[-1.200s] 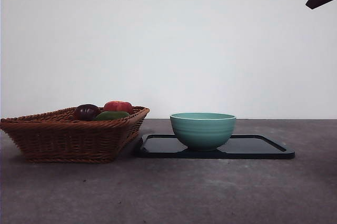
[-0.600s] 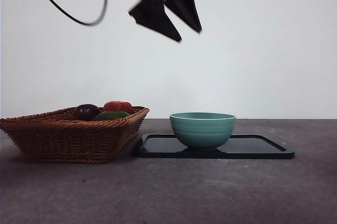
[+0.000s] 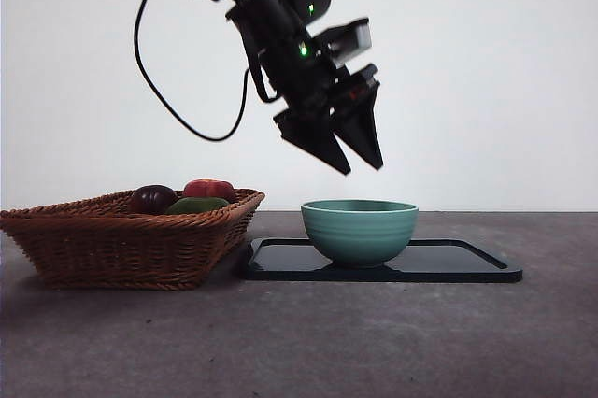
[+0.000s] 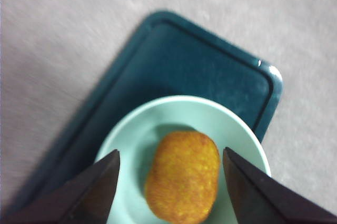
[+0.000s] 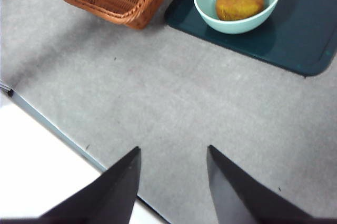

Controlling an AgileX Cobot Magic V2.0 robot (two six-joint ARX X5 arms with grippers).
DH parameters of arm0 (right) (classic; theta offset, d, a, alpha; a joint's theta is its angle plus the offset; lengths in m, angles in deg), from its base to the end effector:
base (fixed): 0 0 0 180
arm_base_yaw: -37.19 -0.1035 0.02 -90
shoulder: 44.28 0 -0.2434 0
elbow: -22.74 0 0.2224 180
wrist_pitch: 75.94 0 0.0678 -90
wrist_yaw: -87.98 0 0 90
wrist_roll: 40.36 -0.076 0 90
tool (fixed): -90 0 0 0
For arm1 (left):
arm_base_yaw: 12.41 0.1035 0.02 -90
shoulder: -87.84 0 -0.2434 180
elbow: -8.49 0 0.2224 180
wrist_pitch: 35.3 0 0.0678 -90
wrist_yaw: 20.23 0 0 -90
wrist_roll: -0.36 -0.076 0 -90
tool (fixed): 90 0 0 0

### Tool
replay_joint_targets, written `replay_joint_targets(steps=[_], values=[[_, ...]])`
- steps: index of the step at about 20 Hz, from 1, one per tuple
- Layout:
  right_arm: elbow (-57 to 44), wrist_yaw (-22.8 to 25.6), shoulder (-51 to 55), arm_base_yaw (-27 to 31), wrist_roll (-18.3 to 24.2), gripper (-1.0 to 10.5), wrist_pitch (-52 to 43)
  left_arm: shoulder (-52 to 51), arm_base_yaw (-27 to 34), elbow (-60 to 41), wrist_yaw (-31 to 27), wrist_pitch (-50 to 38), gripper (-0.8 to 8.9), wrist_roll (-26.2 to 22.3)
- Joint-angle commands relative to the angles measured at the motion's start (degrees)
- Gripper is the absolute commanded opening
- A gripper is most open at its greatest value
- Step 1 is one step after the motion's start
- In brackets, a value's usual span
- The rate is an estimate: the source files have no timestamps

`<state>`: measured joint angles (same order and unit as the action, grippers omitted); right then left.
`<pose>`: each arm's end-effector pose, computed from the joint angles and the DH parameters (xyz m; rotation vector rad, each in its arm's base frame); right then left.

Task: Pick up the wifruite, put it on the bowl, pick up the plate, put it on desk

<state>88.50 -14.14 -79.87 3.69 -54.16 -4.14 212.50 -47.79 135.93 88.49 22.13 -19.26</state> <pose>0.0917 0.0798 0.2625 0.0798 0.8180 0.6662 0.3621 -0.2871 0.2005 0.4348 0.8219 -1.0320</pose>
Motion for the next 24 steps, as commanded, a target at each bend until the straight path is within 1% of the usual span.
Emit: replay_joint_targets(steps=[1,7,14,24], values=[[0.8,0.2,-0.2,-0.5,-0.5,2.0,-0.1,2.7,-0.3,1.9,2.3,0.7,3.11,-1.2],[0.8,0.2,-0.2,-0.5,-0.6,2.0,0.1,4.7,-0.7,1.9,2.4,2.4,3.12,-3.5],[0.8,0.2,-0.2,-0.5,-0.6,2.0,0.1,5.2,-1.4,1.9,2.4,2.4,3.12,-5.0],[0.8,0.2,-0.2,-0.5,-0.6,2.0,0.1,9.0,-2.2,1.9,2.3,2.6,3.11,-5.0]])
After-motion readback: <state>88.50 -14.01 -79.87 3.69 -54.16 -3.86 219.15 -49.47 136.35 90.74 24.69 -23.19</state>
